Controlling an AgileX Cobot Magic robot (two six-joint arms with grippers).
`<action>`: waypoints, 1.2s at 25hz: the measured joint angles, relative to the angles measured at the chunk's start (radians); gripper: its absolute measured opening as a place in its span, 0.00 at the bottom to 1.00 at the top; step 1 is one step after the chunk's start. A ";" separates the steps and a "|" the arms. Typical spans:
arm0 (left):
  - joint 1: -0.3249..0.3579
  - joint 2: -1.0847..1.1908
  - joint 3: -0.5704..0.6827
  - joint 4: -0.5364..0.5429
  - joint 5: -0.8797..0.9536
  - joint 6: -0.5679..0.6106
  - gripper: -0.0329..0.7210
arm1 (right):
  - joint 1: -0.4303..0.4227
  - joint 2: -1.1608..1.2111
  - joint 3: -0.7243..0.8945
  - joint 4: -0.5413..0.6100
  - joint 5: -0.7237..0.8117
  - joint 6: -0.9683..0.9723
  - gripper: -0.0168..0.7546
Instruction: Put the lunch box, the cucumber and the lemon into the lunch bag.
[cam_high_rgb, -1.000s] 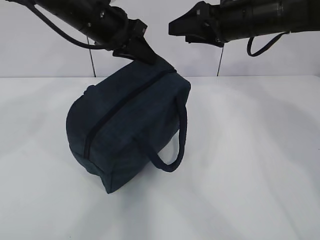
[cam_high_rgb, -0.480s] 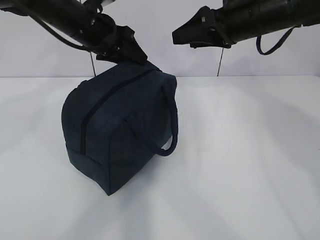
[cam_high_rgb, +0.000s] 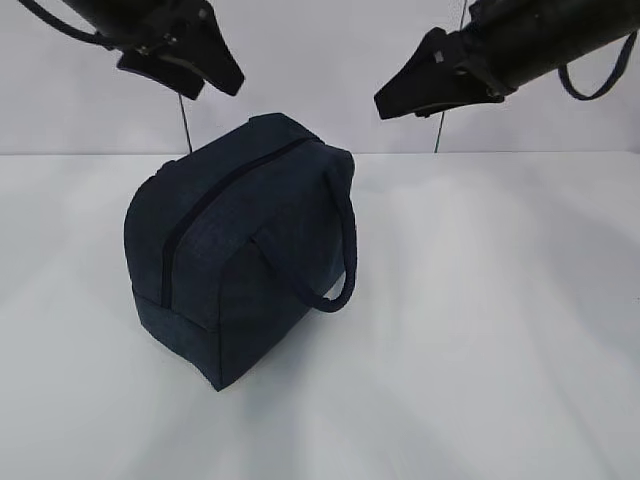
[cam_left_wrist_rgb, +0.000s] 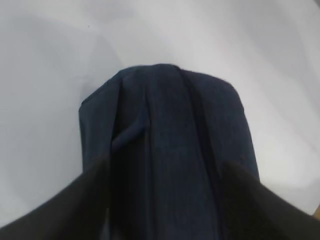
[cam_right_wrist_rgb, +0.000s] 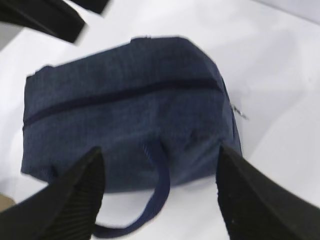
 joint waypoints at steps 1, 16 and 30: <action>0.000 -0.012 -0.013 0.040 0.021 -0.030 0.70 | 0.000 -0.017 0.000 -0.041 0.020 0.041 0.71; -0.168 -0.427 0.205 0.385 0.068 -0.377 0.62 | 0.000 -0.256 0.012 -0.620 0.239 0.669 0.71; -0.199 -1.135 0.789 0.468 0.080 -0.427 0.61 | 0.000 -0.914 0.472 -0.690 0.246 0.696 0.71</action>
